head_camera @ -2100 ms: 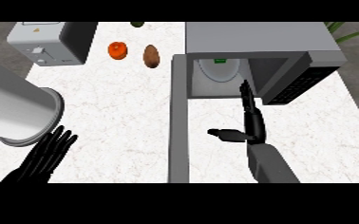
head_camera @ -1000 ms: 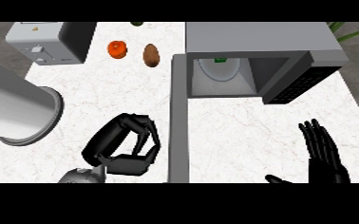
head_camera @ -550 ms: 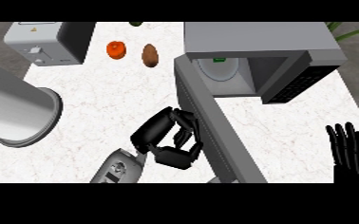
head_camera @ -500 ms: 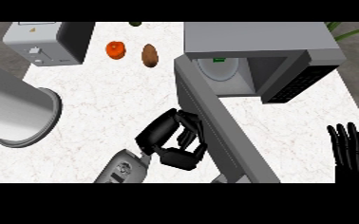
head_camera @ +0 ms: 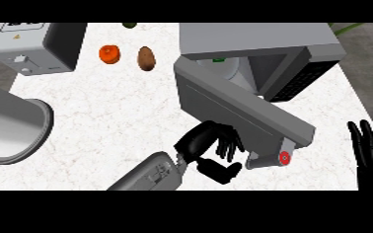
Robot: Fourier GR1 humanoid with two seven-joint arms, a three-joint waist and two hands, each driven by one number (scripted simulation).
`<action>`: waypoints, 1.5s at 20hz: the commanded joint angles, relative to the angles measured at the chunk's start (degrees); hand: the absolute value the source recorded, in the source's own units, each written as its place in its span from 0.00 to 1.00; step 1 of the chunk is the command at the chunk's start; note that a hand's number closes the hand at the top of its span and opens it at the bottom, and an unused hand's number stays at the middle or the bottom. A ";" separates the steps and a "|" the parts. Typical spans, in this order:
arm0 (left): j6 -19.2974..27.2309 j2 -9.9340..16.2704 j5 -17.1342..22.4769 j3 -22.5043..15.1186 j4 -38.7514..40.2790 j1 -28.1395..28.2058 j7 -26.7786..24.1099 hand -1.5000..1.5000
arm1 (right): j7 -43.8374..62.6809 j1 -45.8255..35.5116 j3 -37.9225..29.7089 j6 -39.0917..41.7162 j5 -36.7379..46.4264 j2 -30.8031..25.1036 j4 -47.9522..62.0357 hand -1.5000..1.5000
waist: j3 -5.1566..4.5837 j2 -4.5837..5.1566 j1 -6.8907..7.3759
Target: Pick up the milk, place it into the microwave and close the microwave
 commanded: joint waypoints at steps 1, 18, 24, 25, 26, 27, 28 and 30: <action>5.46 -0.39 9.07 -6.86 2.14 -5.36 1.56 0.00 | 1.95 -2.85 0.84 0.97 -0.45 -0.90 -2.28 0.00 | -0.05 0.51 -1.92; 13.12 -0.41 27.24 -1.84 7.34 -21.39 -8.37 1.00 | 8.47 -6.82 0.22 6.35 -6.14 -7.21 -11.59 0.00 | -0.08 2.36 -12.49; 15.48 -0.38 30.79 -1.79 10.29 -25.85 -8.60 1.00 | 10.98 -8.03 1.19 8.34 -8.60 -8.80 -12.36 0.00 | 0.04 3.28 -14.61; 15.84 -0.37 30.98 -1.13 11.34 -26.84 -9.08 1.00 | 11.03 -8.38 -0.14 8.31 -9.18 -9.36 -12.30 0.00 | 0.06 3.29 -14.66; 16.24 -0.37 31.46 -1.38 11.95 -27.18 -8.84 1.00 | 11.44 -8.47 0.85 8.60 -9.10 -9.43 -13.39 0.00 | 0.01 3.35 -15.42; 16.52 -0.36 31.99 -1.14 11.89 -28.57 -8.48 1.00 | 11.83 -8.74 0.56 8.60 -10.04 -9.46 -13.22 0.00 | 0.06 3.41 -16.06; 16.78 -0.35 31.88 -1.26 13.00 -29.13 -8.71 1.00 | 11.77 -9.54 0.27 9.05 -9.94 -10.05 -13.20 0.00 | 0.10 3.75 -16.10; 16.80 -0.33 33.44 -0.55 13.91 -30.01 -8.64 1.00 | 12.55 -9.65 0.09 8.98 -10.52 -10.46 -13.77 0.00 | 0.02 3.86 -16.77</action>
